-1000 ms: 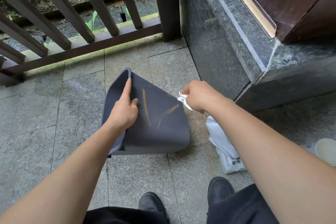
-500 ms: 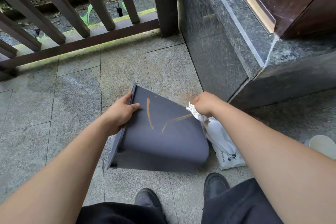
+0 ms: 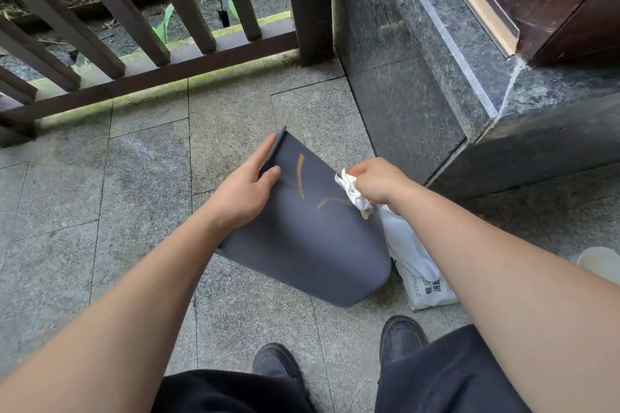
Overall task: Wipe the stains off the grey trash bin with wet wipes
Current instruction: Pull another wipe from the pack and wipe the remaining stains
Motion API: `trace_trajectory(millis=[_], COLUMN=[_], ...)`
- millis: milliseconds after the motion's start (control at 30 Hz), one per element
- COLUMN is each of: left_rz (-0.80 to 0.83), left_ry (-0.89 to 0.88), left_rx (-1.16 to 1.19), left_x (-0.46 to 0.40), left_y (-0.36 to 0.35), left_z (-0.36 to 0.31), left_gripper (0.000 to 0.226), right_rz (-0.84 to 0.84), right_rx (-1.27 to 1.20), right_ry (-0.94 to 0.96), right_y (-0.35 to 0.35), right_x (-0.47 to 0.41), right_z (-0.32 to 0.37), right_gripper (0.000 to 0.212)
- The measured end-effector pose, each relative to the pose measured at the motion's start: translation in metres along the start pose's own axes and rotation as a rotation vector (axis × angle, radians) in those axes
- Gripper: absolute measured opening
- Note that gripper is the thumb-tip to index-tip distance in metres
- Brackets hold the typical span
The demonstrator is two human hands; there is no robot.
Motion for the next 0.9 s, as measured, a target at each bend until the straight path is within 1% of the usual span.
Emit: trace_trajectory(millis=[67,133,233,300,367,400,500,600,700,767,833,900], left_rz=[-0.007,0.006,0.032,0.050,0.060,0.061,0.054,0.018,0.007,-0.008,-0.056,-0.111], left_ry=[-0.055,-0.108,-0.185,-0.226,-0.260,-0.269,-0.289,-0.347,-0.375,-0.342,-0.275,-0.178], left_rx=[-0.034,-0.070,-0.145,-0.199,-0.253,-0.267,-0.278,-0.314,-0.315,-0.300,-0.250,-0.182], left_x=[0.001,0.003,0.009,0.010,0.011,0.010,0.010,0.011,0.013,0.011,0.008,0.008], left_y=[-0.003,-0.010,-0.019,-0.024,-0.027,-0.028,-0.030,-0.032,-0.032,-0.029,-0.020,-0.011], left_z=[-0.008,-0.016,-0.026,-0.031,-0.036,-0.038,-0.047,-0.062,-0.068,-0.062,-0.049,-0.030], left_gripper=[0.059,0.059,0.058,0.059,0.060,0.061,0.061,0.060,0.065,0.066,0.065,0.060], right_rz=[-0.047,-0.103,-0.219,-0.279,-0.294,-0.308,-0.335,-0.258,-0.207,-0.165,-0.098,-0.041], right_rx=[-0.055,-0.107,-0.129,-0.173,-0.304,-0.324,-0.167,-0.129,-0.114,-0.067,-0.012,-0.004], right_ry=[0.040,0.097,0.148,0.119,0.079,0.072,0.090,0.097,0.173,0.264,0.348,0.422], right_y=[-0.002,-0.003,-0.003,-0.002,-0.002,-0.001,-0.001,-0.011,-0.022,-0.030,-0.044,-0.059], right_x=[-0.003,-0.005,-0.011,-0.019,-0.025,-0.026,-0.030,-0.032,-0.027,-0.015,0.000,0.017], right_z=[0.003,0.010,0.012,0.004,-0.005,-0.007,-0.008,-0.004,0.012,0.031,0.048,0.061], right_gripper=[0.041,0.036,0.032,0.032,0.031,0.033,0.044,0.059,0.064,0.068,0.075,0.074])
Point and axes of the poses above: each hand's wrist, its own x-axis away from the middle knuckle, its own y-axis out of the back of the hand, z = x × y, the point moved 9 cm from there along -x, towards the middle knuckle, and after that the axes turned 5 degrees about -z, right-handed, at the moved point
